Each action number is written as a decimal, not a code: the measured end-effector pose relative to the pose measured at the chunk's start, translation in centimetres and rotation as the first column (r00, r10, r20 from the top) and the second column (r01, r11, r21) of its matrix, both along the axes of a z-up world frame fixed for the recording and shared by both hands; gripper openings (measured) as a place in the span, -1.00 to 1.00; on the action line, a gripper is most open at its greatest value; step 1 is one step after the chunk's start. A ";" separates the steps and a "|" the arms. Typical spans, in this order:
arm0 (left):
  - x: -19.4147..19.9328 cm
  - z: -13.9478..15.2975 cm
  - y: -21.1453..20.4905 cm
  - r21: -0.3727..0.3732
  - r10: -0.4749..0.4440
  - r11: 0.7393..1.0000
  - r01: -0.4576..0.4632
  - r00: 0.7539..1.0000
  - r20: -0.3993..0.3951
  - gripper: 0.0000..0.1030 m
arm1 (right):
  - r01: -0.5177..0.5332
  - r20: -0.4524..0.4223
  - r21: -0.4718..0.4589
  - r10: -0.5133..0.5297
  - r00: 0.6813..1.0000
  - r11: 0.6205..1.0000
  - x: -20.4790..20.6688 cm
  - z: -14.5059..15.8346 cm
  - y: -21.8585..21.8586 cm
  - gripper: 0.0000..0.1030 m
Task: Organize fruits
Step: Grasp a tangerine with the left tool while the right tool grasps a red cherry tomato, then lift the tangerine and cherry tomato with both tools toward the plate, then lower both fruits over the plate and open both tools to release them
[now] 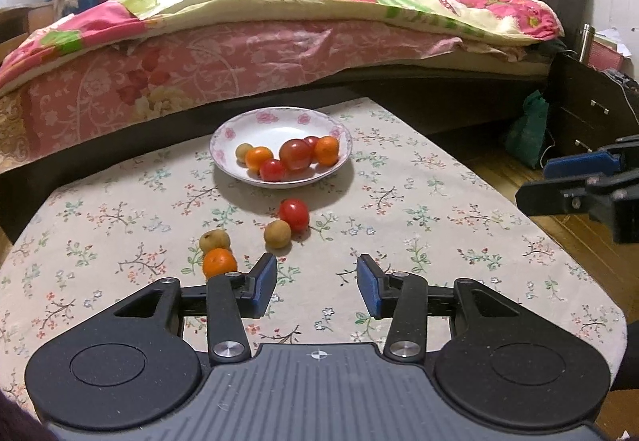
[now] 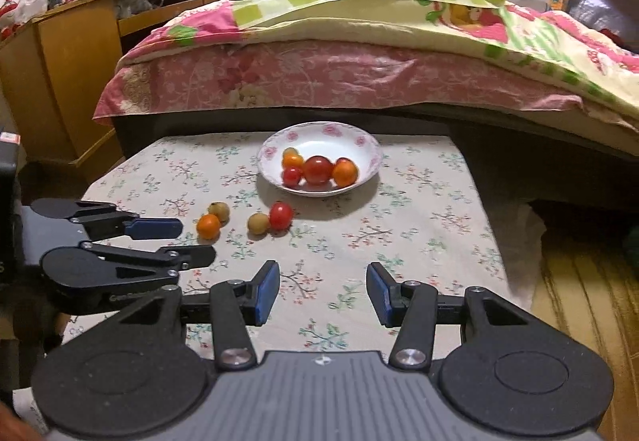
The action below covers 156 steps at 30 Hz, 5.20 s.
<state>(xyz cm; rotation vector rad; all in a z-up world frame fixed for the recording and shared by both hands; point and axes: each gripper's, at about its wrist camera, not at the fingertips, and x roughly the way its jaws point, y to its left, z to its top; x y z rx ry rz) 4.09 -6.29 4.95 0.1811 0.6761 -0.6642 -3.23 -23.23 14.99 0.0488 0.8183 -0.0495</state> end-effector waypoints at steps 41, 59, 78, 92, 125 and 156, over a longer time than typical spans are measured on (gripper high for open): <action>7.8 -6.1 -1.0 0.177 0.079 0.981 -0.083 0.996 0.029 -0.03 | -0.173 -0.033 0.100 0.177 0.984 0.980 15.4 -11.8 0.8 -0.08; 8.7 -7.3 -0.5 0.160 0.124 0.980 -0.120 0.992 -0.018 -0.10 | -0.213 -0.056 0.120 0.221 0.974 0.970 17.8 -14.0 1.7 -0.09; 5.6 -6.9 -2.1 0.162 -0.009 0.987 0.014 0.999 -0.033 -0.24 | -0.254 -0.105 0.061 0.259 0.960 0.965 14.1 -12.2 1.6 -0.40; 4.3 -7.5 -3.0 0.207 -0.058 0.977 0.051 0.998 0.026 0.07 | -0.236 -0.138 0.074 0.245 0.960 0.969 9.5 -12.8 1.5 -0.40; 3.4 -7.0 -3.5 0.209 -0.075 0.975 0.079 0.997 -0.028 -0.25 | -0.269 -0.157 0.054 0.275 0.949 0.962 9.7 -12.5 1.5 -0.41; 6.4 -3.6 -4.6 0.120 -0.006 0.993 -0.004 0.997 0.083 -0.25 | -0.209 -0.046 0.052 0.211 0.976 0.976 11.7 -10.1 0.4 -0.41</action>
